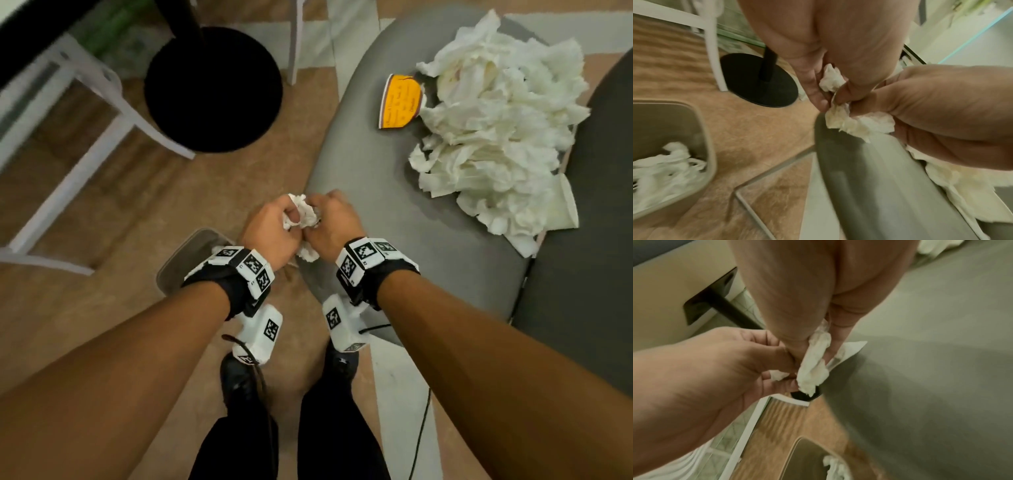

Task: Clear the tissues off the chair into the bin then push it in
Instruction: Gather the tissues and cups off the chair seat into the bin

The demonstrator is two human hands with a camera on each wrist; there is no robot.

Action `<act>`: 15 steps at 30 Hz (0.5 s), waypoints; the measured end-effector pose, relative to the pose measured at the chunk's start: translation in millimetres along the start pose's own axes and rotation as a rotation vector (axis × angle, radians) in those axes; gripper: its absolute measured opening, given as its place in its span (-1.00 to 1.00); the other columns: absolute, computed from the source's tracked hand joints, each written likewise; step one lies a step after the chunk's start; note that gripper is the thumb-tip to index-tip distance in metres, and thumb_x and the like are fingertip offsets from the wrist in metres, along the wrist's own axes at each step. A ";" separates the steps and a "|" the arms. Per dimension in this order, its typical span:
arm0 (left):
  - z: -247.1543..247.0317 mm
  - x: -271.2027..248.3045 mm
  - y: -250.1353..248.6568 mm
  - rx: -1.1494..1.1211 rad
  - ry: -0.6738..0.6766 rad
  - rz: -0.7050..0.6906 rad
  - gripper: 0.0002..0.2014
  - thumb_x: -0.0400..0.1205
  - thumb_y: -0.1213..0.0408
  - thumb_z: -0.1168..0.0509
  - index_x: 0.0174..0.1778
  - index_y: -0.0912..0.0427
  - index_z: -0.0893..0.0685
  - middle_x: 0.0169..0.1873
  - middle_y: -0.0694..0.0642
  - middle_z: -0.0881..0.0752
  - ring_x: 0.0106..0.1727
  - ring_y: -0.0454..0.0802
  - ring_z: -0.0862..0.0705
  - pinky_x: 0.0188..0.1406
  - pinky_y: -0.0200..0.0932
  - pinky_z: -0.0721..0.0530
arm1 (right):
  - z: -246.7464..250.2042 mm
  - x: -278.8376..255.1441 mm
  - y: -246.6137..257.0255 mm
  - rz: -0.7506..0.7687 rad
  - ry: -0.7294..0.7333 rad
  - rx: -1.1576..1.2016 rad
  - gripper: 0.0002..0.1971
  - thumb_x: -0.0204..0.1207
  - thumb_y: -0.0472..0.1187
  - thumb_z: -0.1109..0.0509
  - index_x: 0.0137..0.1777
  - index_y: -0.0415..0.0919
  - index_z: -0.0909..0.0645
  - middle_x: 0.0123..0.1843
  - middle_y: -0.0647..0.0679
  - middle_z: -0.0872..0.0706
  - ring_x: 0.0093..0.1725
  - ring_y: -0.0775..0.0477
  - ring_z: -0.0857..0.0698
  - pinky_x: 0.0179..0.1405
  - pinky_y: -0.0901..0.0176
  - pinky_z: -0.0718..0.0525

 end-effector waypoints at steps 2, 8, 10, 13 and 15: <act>21.5 -10.2 36.1 -0.037 -0.064 0.051 -0.86 0.48 0.42 -0.32 -0.19 0.07 -0.62 -0.31 0.00 -0.72 -0.27 0.07 -0.68 -0.35 -0.20 -0.48 | -32.6 1.9 29.7 0.018 0.018 -0.021 -0.76 0.51 -0.27 -0.37 0.15 -0.16 -0.69 0.07 -0.16 -0.57 0.10 -0.20 -0.65 0.05 0.22 -0.54; 48.0 -35.2 160.1 -0.010 0.016 0.272 -0.79 0.59 0.33 -0.34 0.13 0.07 -0.61 -0.12 0.01 -0.70 -0.16 0.03 -0.62 -0.25 -0.27 -0.44 | -129.9 1.1 85.9 0.060 0.259 -0.133 -0.67 0.61 -0.36 -0.23 0.35 -0.29 -0.61 0.34 -0.26 -0.60 0.35 -0.25 -0.57 0.44 0.14 -0.41; 47.0 -39.9 200.9 -0.129 0.072 0.280 -0.66 0.51 0.35 -0.39 0.20 0.07 -0.63 -0.05 0.03 -0.75 -0.06 0.04 -0.70 -0.03 -0.13 -0.64 | -166.0 4.7 94.2 0.029 0.291 -0.104 -0.64 0.58 -0.36 -0.24 0.36 -0.28 -0.59 0.30 -0.23 -0.67 0.36 -0.26 -0.58 0.44 0.07 -0.48; 46.4 -45.4 233.6 -0.174 0.159 0.317 -0.49 0.52 0.45 -0.39 0.41 0.08 -0.59 0.07 -0.02 -0.66 0.10 -0.03 -0.64 0.08 -0.26 -0.51 | -207.9 13.9 86.1 -0.065 0.287 0.019 -0.45 0.43 -0.22 -0.33 0.47 -0.09 -0.47 0.27 -0.20 -0.71 0.23 -0.27 -0.69 0.23 -0.08 -0.70; 45.7 -48.1 251.7 -0.164 0.224 0.381 -0.41 0.58 0.39 -0.36 0.55 -0.01 -0.48 0.25 -0.02 -0.58 0.26 -0.04 -0.58 0.14 -0.27 -0.45 | -221.1 13.7 82.0 -0.089 0.337 0.043 -0.31 0.39 -0.17 -0.32 0.58 0.03 -0.33 0.32 -0.16 -0.70 0.22 -0.28 -0.71 0.22 -0.17 -0.72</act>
Point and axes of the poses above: each hand's wrist, its own x-axis towards the middle knuckle, its own z-axis out of the back of the hand, y = z × x, the point moved 1 cm from there along x, towards the middle knuckle
